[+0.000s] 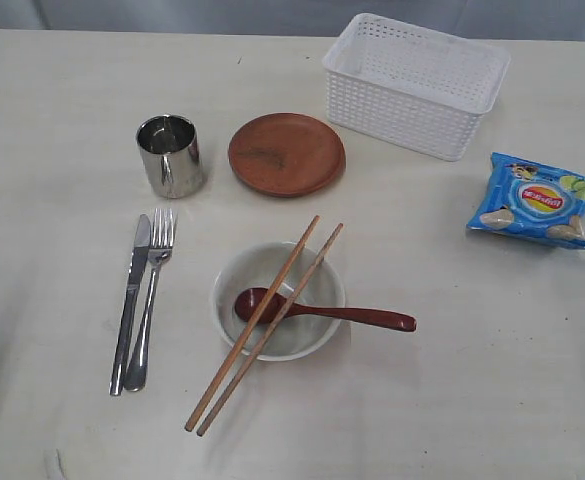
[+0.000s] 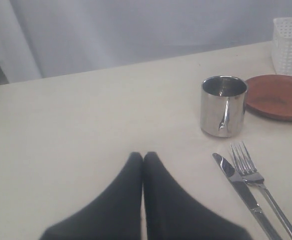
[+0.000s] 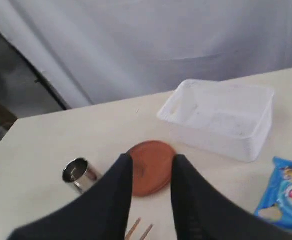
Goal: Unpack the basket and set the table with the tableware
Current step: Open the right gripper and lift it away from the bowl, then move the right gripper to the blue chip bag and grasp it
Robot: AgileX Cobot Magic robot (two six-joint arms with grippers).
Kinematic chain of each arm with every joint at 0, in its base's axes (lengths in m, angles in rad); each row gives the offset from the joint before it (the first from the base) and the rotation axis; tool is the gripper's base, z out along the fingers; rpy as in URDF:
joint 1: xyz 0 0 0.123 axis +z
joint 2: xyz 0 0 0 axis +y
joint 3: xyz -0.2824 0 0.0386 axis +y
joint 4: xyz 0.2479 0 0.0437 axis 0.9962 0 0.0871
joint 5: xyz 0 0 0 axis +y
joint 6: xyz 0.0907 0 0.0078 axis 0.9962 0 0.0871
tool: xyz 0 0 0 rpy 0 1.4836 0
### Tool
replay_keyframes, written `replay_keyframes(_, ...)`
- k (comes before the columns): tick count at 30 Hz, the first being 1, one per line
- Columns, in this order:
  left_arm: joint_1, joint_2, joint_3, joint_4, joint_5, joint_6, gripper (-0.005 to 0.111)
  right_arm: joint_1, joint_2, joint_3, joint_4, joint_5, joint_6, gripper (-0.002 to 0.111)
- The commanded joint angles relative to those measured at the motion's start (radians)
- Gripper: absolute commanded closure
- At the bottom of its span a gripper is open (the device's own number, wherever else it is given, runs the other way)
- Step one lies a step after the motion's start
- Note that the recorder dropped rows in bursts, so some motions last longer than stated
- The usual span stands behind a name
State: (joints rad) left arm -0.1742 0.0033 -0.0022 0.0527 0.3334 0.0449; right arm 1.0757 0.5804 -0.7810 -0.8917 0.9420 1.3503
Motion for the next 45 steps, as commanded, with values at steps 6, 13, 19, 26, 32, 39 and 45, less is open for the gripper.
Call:
replay_keyframes(6, 0.002, -0.003, 0.002, -0.001, -0.004, 0.0, 0.107, -0.055, 0.224, 0.097, -0.056, -0.506, 0.208, 0.081)
replay_keyframes(13, 0.002, -0.003, 0.002, -0.001, -0.004, 0.0, 0.107, -0.655, 0.589, 0.097, -0.068, -1.112, 0.333, 0.081)
replay_keyframes(19, 0.002, -0.003, 0.002, -0.001, -0.004, 0.0, 0.107, -1.076, 0.803, 0.062, -0.728, -1.39, 0.756, 0.081)
replay_keyframes(26, 0.002, -0.003, 0.002, -0.001, -0.004, 0.0, 0.107, -1.459, 0.927, -0.01, -0.853, -1.62, 0.756, 0.081)
replay_keyframes(32, 0.002, -0.003, 0.002, -0.001, -0.004, 0.0, 0.107, -1.565, 0.923, -0.01, -0.853, -1.396, 0.726, 0.081)
replay_keyframes(39, 0.002, -0.003, 0.002, -0.001, -0.004, 0.0, 0.107, -1.523, 0.915, 0.001, -0.853, -0.979, 0.443, 0.081)
replay_keyframes(45, 0.002, -0.003, 0.002, -0.001, -0.004, 0.0, 0.107, -1.434, 0.951, 0.014, -0.673, -0.55, 0.058, 0.081)
